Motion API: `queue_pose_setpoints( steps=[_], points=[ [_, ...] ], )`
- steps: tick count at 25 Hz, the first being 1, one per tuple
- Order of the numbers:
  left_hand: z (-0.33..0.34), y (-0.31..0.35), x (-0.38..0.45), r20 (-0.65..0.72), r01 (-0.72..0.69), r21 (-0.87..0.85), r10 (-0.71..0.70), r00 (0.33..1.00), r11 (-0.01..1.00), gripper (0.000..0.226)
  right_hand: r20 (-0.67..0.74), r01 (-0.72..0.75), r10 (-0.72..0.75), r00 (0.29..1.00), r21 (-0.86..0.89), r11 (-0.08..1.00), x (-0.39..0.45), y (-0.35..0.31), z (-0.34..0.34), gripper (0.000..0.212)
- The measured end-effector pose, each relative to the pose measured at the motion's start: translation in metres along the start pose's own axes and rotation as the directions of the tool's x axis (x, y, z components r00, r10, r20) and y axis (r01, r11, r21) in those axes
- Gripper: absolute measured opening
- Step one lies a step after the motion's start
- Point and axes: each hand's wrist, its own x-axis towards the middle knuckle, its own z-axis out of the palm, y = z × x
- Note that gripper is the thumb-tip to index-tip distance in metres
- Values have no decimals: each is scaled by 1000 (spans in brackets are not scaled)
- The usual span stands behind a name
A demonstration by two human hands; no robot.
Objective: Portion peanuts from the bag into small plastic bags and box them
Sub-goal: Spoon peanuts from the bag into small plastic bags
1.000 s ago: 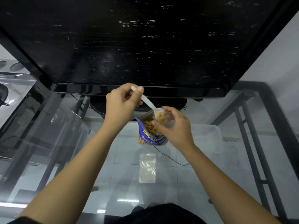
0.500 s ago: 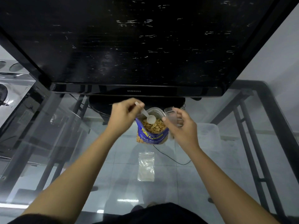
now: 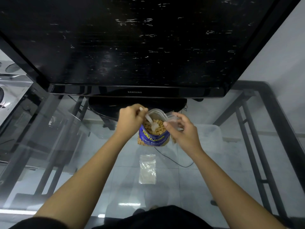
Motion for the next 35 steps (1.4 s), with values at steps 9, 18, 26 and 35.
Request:
queue_pose_setpoints(
  steps=[9,18,26,35],
  points=[
    [0,-13,-1,90,459,-443,-471,878,771,18,3,-28,28,1000,12,1000,1,2,-2,50],
    [-12,-29,5,79,514,-655,-626,776,554,21,-26,23,-27,999,-141,990,4,-8,-12,55],
    [-36,-16,18,26,399,-775,-606,795,490,20,61,233,-250,966,-619,750,8,-18,-5,60],
    [-61,61,5,-118,-159,-187,139,983,969,14,-38,200,-211,977,-193,961,7,-25,23,60]
  ],
)
